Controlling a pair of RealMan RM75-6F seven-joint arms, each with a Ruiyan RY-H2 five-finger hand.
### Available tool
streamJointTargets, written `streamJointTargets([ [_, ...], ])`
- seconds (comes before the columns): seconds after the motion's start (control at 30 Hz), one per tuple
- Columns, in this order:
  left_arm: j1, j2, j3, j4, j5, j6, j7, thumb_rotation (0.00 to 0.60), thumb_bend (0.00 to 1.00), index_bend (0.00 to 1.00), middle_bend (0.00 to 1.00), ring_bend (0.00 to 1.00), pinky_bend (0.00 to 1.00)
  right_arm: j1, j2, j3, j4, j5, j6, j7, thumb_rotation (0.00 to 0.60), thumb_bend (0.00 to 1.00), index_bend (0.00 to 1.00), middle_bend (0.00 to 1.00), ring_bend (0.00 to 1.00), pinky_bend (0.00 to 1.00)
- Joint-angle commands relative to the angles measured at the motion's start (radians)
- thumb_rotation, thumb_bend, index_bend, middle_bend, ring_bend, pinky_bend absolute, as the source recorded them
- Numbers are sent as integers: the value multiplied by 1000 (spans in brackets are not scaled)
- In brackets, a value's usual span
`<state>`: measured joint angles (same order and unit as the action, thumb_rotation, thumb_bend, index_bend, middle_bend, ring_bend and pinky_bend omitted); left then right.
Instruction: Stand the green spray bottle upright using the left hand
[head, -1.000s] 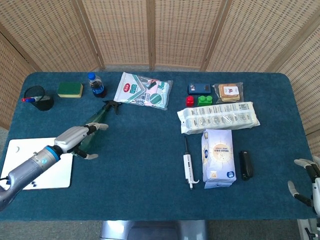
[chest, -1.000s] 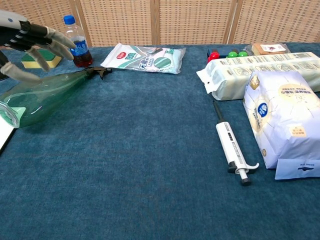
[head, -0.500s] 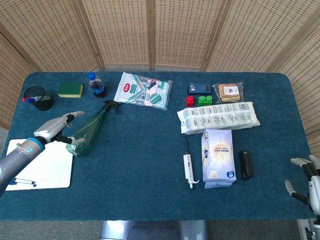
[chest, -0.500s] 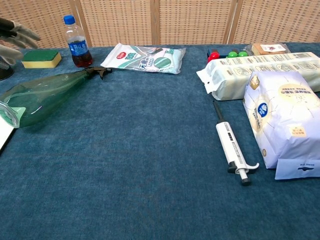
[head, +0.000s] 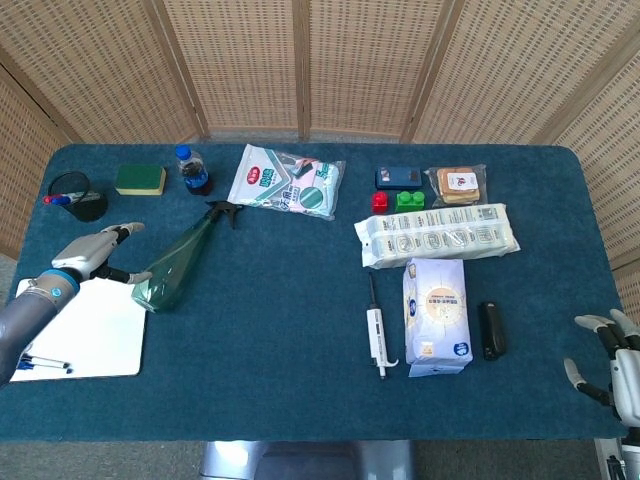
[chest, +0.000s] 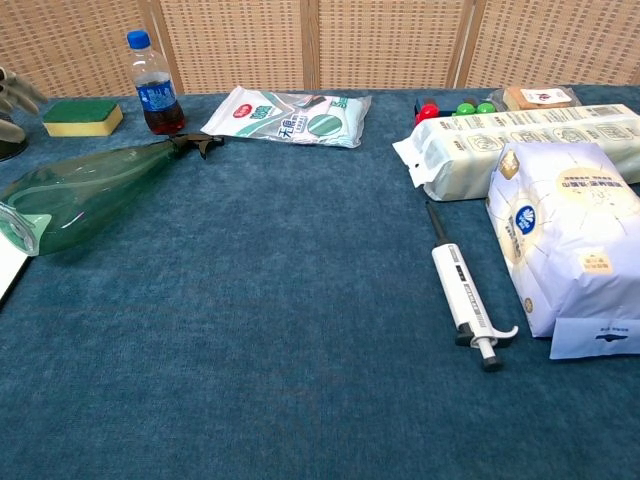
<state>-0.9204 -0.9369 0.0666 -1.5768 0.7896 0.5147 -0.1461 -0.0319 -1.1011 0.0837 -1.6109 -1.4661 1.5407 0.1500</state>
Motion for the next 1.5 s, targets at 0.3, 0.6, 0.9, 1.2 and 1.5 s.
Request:
streamJointTargets([
  [0.3,-143,-201,108,50,-384,101,289,378,272,0,0,0,211,-4,3,-2,14,0,2,37,600,365,270,283,105,170],
  [0.6,-135,-236,73,38,-448,146,311,381,271,0,0,0,227,-7,10,-6,15,3,0,55,600,365,273,283,105,170],
  [0.9,-121,-282,44,54,-469,165,331,381,269,0,0,0,218,-10,15,-8,16,0,3,75,600,366,275,283,105,169],
  [1.2,-108,-345,26,52,-483,278,409,507,315,173,82,46,439,-17,20,-8,12,-5,16,101,600,367,281,285,105,170],
  [1.5,-82,-362,17,52,-481,306,473,600,373,352,248,233,623,-17,31,-4,5,-15,25,136,600,366,286,285,105,170],
])
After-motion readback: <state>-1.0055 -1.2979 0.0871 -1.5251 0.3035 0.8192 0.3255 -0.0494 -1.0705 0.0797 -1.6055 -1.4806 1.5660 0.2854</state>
